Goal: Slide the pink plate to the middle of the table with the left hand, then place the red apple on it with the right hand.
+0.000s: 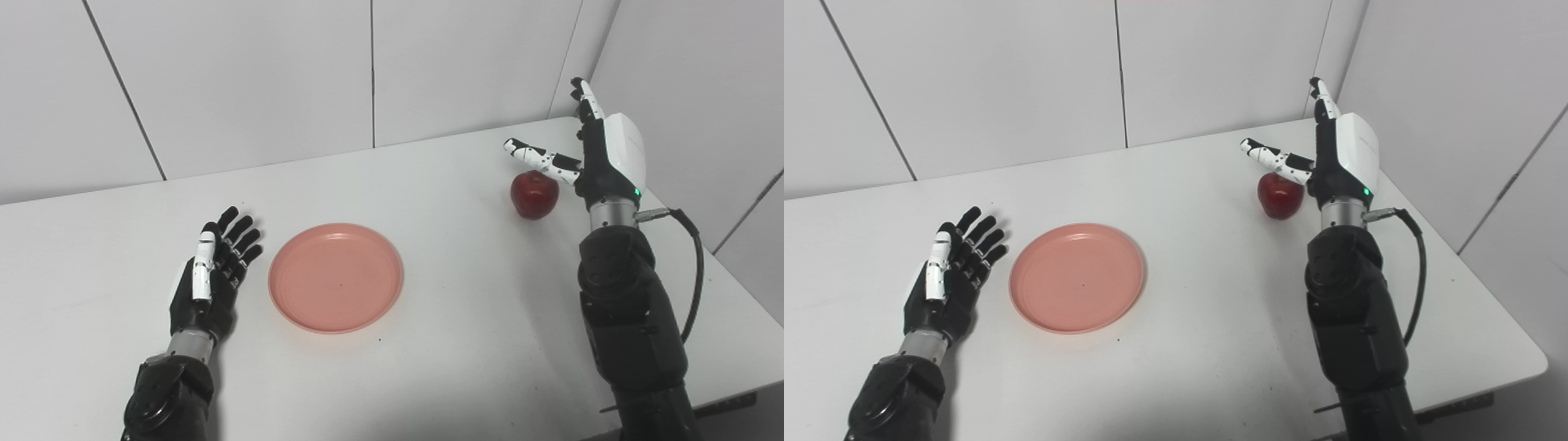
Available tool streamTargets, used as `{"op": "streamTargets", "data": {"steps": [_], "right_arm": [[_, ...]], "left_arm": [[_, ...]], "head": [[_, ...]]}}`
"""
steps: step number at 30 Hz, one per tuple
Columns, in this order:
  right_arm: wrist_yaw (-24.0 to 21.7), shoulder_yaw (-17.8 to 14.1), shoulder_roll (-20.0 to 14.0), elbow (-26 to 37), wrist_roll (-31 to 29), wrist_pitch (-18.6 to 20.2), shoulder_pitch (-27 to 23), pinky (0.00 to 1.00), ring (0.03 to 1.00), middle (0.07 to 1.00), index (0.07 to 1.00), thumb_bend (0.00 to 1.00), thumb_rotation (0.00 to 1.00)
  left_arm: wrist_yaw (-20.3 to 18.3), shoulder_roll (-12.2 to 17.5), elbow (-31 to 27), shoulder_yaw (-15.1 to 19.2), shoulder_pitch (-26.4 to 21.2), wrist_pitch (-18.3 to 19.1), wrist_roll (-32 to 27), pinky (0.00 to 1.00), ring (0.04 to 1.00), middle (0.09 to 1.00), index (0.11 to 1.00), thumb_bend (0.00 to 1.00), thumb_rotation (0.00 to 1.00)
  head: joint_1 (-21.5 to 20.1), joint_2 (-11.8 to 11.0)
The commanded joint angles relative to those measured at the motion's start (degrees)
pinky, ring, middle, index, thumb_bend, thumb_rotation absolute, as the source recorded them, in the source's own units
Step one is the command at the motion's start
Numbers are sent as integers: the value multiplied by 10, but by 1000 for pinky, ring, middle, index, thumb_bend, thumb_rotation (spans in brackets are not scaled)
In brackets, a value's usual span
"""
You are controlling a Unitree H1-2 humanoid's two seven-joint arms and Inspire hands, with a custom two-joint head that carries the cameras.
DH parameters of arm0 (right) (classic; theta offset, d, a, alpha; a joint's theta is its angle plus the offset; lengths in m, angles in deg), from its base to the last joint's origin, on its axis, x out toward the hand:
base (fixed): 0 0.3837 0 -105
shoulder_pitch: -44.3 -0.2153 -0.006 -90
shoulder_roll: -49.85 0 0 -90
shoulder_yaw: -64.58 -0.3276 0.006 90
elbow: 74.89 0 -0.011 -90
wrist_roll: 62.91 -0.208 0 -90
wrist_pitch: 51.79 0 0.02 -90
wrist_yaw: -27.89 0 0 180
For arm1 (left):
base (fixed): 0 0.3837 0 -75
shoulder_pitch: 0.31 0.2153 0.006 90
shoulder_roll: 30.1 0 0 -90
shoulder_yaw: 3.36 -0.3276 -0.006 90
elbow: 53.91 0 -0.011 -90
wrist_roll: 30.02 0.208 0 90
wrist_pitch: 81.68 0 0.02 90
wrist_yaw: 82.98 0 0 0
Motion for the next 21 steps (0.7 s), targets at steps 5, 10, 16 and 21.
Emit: {"op": "streamTargets", "data": {"steps": [5,10,16,21], "right_arm": [[7,0,-19,-22,11,-1,-16,689,835,889,926,1000,548],[8,5,-24,-40,7,-4,-20,638,794,855,909,1000,543],[13,13,-34,-69,-5,-10,-22,679,821,873,918,1000,546],[16,21,-39,-92,-10,-13,-26,707,847,904,941,1000,555]], "left_arm": [[1,4,6,1,-2,9,-3,897,891,901,891,414,1000],[3,3,2,1,-1,14,-3,890,885,896,888,417,1000],[2,4,0,0,0,16,-2,890,887,898,888,414,1000],[2,4,1,-1,0,13,-2,891,887,898,887,410,1000]], "head": [[2,1],[3,3],[6,5],[7,6]]}}
